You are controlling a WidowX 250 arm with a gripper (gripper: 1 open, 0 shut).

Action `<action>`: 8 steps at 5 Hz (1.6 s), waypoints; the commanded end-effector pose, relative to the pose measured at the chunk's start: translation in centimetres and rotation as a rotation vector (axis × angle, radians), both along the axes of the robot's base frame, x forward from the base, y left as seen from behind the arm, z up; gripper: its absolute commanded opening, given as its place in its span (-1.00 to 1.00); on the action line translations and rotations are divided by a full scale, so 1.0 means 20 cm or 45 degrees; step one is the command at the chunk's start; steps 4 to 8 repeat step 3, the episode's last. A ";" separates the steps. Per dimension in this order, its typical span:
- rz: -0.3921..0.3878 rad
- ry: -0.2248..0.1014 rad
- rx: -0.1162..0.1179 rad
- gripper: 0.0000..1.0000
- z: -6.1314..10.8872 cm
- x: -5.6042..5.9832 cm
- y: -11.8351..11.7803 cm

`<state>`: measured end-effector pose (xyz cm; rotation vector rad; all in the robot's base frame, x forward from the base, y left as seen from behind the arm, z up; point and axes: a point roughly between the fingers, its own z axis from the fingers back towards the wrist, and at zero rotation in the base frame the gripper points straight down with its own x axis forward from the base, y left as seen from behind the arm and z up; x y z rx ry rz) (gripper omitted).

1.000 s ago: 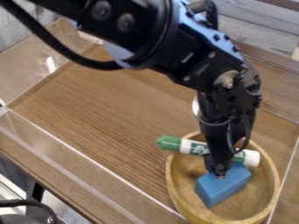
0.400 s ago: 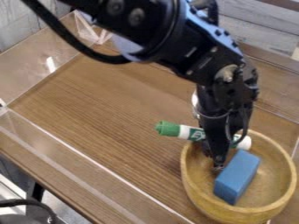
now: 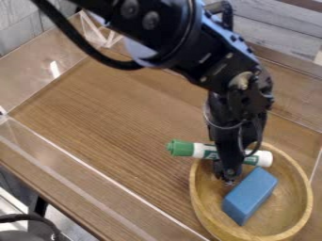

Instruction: Put the green marker in the brown bowl

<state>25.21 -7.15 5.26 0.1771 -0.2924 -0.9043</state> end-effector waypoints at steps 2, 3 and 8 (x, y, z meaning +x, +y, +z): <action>0.022 -0.042 -0.012 -1.00 0.04 0.06 0.02; 0.029 -0.037 -0.009 -1.00 0.04 0.07 0.04; 0.029 -0.037 -0.009 -1.00 0.04 0.07 0.04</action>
